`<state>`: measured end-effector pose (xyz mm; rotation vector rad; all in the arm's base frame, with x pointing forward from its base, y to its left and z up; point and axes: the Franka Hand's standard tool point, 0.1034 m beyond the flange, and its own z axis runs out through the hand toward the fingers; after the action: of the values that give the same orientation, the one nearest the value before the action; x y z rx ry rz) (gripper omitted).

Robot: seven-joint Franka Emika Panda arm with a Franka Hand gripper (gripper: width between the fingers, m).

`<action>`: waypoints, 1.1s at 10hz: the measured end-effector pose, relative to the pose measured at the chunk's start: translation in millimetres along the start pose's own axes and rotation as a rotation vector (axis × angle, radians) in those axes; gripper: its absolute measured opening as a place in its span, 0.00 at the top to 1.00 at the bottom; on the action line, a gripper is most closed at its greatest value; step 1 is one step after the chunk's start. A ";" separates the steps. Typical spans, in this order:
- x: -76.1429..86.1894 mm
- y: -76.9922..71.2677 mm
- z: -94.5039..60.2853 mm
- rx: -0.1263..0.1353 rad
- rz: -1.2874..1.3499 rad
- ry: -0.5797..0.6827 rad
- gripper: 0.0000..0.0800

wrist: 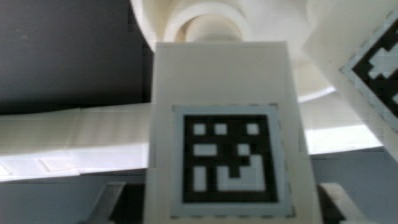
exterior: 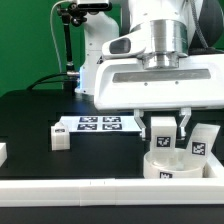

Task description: Assemble stool

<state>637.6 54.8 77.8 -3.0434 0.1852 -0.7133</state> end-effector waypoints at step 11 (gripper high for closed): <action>1.6 0.5 2.5 -0.005 -0.010 0.084 0.58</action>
Offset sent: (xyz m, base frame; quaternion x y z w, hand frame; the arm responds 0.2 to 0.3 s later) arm -0.0074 0.0017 -0.0156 -0.0055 -0.0040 -0.0100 0.9999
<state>640.0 54.1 76.2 -3.0232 0.1723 -0.8430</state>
